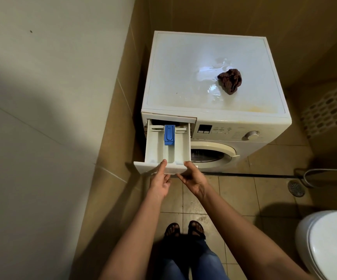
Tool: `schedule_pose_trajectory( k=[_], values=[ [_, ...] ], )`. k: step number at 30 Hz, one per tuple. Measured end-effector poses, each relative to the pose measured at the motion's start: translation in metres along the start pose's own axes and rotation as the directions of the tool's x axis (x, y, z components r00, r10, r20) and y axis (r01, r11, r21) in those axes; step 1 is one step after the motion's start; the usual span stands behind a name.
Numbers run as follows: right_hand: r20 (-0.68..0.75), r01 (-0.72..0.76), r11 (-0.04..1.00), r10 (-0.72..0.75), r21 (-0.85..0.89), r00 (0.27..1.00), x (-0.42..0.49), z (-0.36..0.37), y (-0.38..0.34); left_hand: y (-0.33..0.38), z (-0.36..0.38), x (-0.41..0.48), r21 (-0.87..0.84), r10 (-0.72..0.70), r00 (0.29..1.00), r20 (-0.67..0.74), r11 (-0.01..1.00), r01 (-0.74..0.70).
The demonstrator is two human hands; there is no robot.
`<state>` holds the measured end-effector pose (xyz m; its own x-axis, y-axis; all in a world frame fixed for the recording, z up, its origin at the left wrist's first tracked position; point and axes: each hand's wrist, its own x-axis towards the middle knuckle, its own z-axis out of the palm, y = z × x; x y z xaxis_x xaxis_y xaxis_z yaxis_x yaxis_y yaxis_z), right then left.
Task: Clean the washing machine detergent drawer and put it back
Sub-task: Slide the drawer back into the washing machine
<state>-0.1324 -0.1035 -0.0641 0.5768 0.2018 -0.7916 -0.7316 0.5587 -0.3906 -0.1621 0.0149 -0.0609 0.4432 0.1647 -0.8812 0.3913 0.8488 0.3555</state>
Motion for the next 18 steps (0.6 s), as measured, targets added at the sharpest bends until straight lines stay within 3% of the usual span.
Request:
schedule_pose_trajectory(
  k=[18],
  values=[
    [0.022, 0.012, 1.000, -0.013, 0.023, 1.000, 0.022, -0.007, 0.015, 0.002, -0.009, 0.021, 0.021, 0.022, 1.000, 0.009, 1.000, -0.023]
  ],
)
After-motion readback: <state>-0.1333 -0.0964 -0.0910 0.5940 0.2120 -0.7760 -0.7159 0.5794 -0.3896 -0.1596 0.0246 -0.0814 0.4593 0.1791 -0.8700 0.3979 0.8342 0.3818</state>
